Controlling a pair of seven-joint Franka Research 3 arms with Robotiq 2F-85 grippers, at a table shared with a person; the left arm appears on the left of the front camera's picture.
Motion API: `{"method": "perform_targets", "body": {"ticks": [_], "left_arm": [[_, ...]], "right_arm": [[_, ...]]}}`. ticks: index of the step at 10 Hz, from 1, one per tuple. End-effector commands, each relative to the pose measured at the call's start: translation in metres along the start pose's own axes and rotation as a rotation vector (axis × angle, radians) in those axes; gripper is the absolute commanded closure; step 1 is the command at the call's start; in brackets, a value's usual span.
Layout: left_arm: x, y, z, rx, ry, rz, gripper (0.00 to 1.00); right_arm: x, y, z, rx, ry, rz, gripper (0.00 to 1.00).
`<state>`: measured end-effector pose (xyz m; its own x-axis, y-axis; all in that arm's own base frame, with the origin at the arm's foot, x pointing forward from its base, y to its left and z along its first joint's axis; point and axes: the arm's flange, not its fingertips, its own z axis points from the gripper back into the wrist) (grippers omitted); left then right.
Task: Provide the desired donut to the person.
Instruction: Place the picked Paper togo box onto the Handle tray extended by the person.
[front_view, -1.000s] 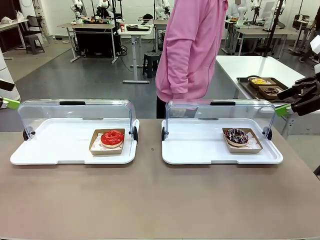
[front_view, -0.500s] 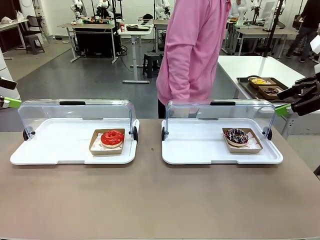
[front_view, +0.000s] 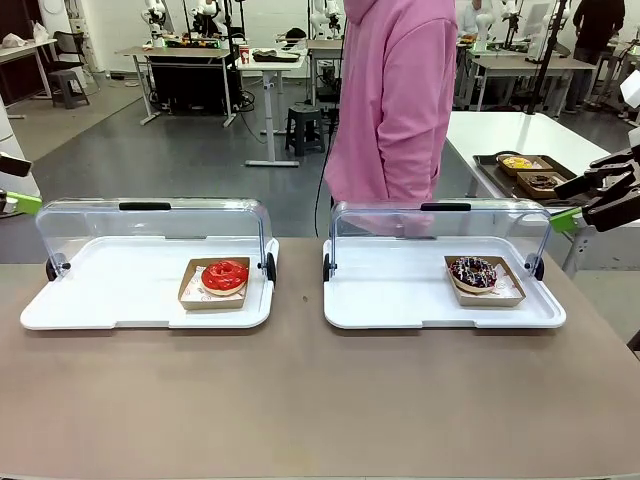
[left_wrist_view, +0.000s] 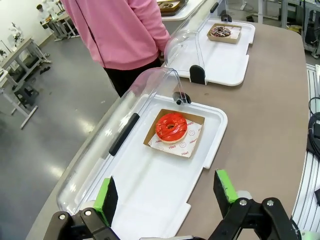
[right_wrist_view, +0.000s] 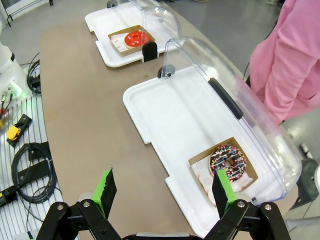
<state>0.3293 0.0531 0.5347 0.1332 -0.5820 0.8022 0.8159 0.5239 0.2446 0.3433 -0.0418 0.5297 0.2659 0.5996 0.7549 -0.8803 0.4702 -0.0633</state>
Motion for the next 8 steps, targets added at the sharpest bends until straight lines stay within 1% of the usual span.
{"method": "perform_targets", "body": {"ticks": [1, 8], "left_arm": [[0.0005, -0.0006, 0.0006, 0.004, 0.008, 0.007, 0.0], [0.0005, -0.0006, 0.0006, 0.004, 0.008, 0.007, 0.0]], "right_arm": [[-0.0015, 0.0002, -0.0009, -0.004, 0.01, 0.004, 0.0], [-0.0015, 0.0002, -0.0009, -0.004, 0.01, 0.004, 0.0]]}}
